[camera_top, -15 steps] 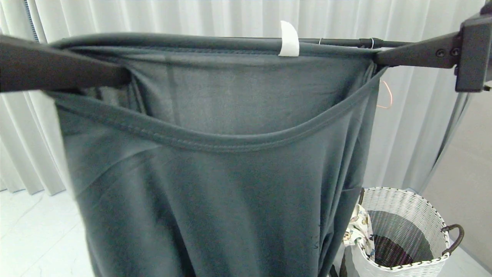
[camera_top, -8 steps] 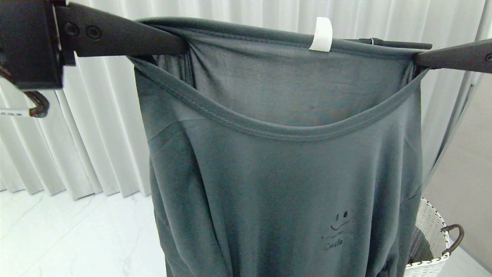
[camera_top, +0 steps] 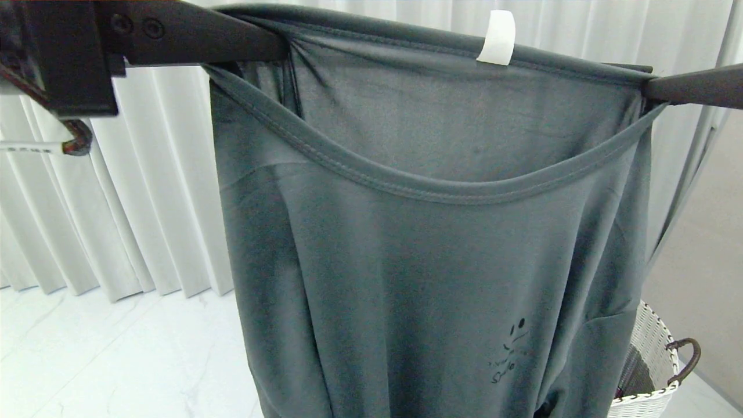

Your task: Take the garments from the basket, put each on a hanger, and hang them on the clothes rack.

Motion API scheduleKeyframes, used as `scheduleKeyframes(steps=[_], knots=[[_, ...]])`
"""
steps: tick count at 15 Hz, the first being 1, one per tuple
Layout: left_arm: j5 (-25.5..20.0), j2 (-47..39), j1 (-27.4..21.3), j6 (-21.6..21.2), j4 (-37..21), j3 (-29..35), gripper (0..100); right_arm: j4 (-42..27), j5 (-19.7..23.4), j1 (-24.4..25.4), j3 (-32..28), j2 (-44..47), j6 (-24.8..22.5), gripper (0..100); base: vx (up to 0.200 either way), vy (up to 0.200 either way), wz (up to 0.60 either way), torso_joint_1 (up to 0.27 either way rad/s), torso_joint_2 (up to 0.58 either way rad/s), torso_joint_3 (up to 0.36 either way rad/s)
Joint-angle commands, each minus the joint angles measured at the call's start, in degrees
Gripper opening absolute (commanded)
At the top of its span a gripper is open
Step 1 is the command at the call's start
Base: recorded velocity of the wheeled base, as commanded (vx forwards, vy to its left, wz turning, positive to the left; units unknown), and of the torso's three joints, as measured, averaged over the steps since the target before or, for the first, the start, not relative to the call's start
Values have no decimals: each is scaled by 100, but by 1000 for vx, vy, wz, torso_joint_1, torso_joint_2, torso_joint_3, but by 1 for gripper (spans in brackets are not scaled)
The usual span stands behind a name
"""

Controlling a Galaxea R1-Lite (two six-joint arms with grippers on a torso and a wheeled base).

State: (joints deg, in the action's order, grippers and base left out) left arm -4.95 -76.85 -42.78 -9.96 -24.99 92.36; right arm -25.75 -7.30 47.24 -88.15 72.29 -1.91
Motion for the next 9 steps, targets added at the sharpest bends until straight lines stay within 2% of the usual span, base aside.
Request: scheduleKeyframes(steps=[1,2,3,6,8,9], knots=[[-6,-120,-3,-6,29,46,0,-9,1,5,26,-22,-11,0,0,0,0,0,0,0],[3,-181,-3,-6,91,98,0,-9,10,5,26,-13,-11,0,0,0,0,0,0,0],[3,-216,-3,-6,152,125,0,-18,1,5,26,-4,-11,100,0,0,0,0,0,0],[29,-313,24,3,267,116,0,-291,18,22,44,-136,-11,100,0,0,0,0,0,0],[477,-401,24,3,284,116,0,-308,-8,-48,254,-303,-11,100,0,0,0,0,0,0],[644,-410,24,3,284,90,0,-352,-17,-364,369,-409,-11,100,0,0,0,0,0,0]])
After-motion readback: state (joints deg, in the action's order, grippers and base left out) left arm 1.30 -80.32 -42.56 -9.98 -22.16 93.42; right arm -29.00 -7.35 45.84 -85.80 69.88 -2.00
